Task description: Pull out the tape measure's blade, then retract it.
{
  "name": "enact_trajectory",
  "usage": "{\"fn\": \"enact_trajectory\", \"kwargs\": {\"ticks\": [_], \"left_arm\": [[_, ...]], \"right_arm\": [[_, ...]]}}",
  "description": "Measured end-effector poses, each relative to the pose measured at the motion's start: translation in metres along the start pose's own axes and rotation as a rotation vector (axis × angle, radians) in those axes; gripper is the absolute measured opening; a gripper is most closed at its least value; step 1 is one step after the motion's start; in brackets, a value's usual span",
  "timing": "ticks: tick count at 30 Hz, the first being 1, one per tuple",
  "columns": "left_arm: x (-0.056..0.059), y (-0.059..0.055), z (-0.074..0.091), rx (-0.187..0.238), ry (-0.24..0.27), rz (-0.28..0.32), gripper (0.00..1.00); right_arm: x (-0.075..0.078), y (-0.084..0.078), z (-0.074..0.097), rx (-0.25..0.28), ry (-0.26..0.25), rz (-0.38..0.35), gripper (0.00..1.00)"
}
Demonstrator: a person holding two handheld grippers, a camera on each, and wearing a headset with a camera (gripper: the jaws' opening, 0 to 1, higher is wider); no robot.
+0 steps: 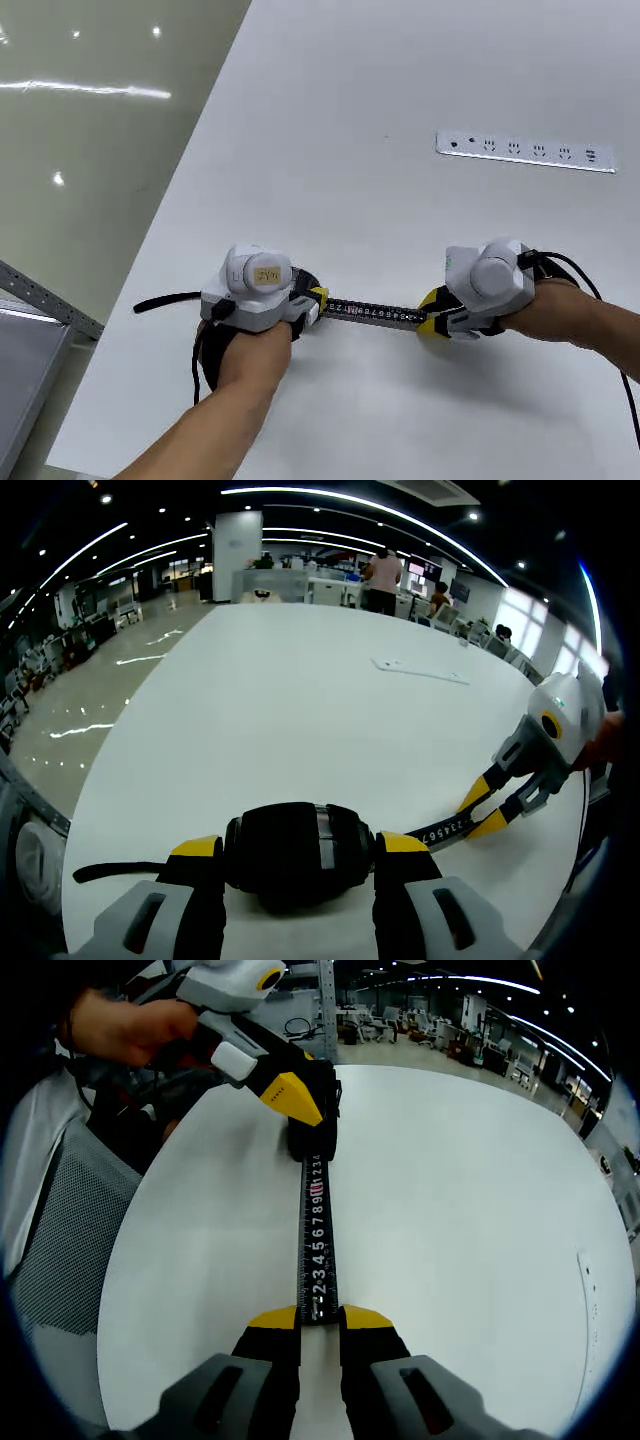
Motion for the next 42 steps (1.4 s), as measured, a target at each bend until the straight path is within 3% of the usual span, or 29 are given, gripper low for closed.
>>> {"fn": "enact_trajectory", "kwargs": {"ticks": [42], "left_arm": [[0.000, 0.000, -0.001, -0.002, -0.001, -0.002, 0.56]], "right_arm": [[-0.002, 0.030, -0.021, 0.011, -0.010, 0.029, 0.14]]}}
Point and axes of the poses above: the centre of the closed fingertips' face, and the gripper's own axes: z roughly backward along the fingers, x roughly to its right, y roughly out of its top, the point moved 3 cm from there along z, roughly backward along the fingers, and after that the axes turned 3 degrees about -z, right-handed, at the moved point
